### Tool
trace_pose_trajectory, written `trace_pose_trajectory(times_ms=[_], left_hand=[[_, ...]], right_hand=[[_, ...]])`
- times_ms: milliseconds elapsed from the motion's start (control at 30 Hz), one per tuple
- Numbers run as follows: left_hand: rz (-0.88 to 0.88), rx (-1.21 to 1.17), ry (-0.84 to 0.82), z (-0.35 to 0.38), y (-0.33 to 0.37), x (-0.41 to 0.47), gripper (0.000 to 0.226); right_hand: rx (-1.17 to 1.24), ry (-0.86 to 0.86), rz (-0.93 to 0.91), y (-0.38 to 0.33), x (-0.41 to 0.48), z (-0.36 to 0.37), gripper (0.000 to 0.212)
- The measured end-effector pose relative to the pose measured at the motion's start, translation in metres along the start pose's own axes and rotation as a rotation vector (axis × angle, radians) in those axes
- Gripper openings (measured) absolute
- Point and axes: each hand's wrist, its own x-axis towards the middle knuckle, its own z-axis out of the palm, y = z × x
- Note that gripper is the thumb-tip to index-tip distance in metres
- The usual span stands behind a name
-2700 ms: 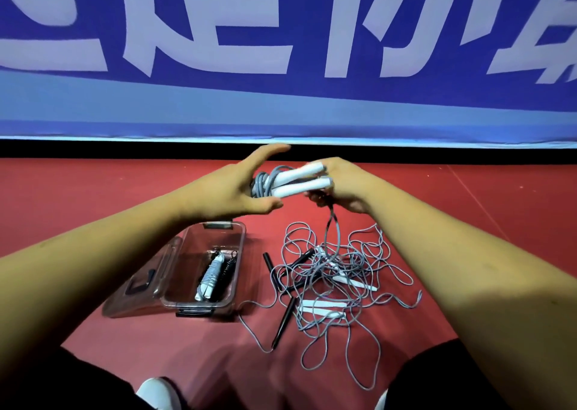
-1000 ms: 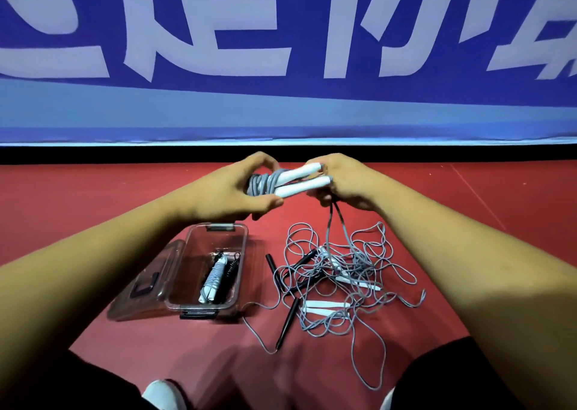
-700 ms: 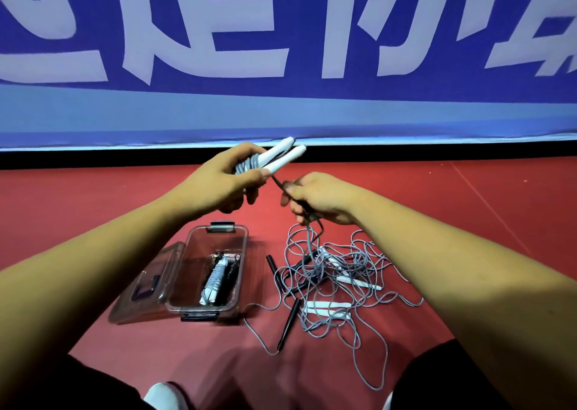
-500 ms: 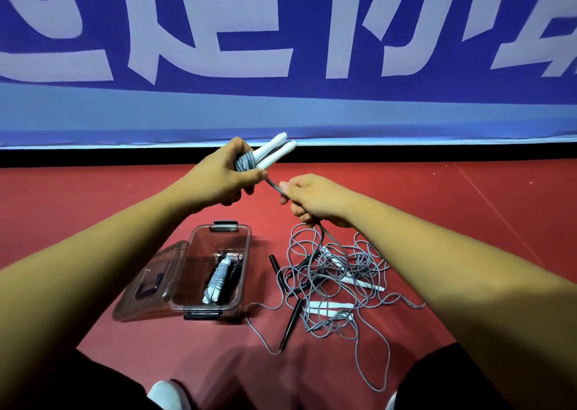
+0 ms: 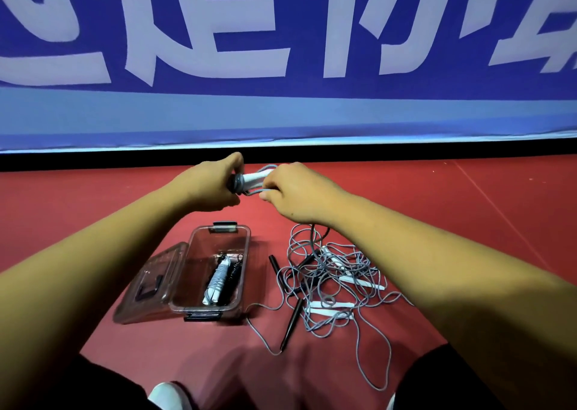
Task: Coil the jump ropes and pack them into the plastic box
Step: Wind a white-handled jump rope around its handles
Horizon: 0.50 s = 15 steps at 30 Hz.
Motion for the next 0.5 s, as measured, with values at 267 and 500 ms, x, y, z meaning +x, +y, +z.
trace_pose_trajectory(times_ms=[267, 500], left_hand=[[0.216, 0.119, -0.084, 0.002, 0.041, -0.014, 0.06], [0.275, 0.112, -0.135, 0.006, 0.038, -0.017, 0.029]], right_hand=[[-0.027, 0.195, 0.007, 0.015, -0.003, -0.022, 0.016], [0.374, 0.093, 0.047, 0.028, 0.0, -0.029, 0.015]])
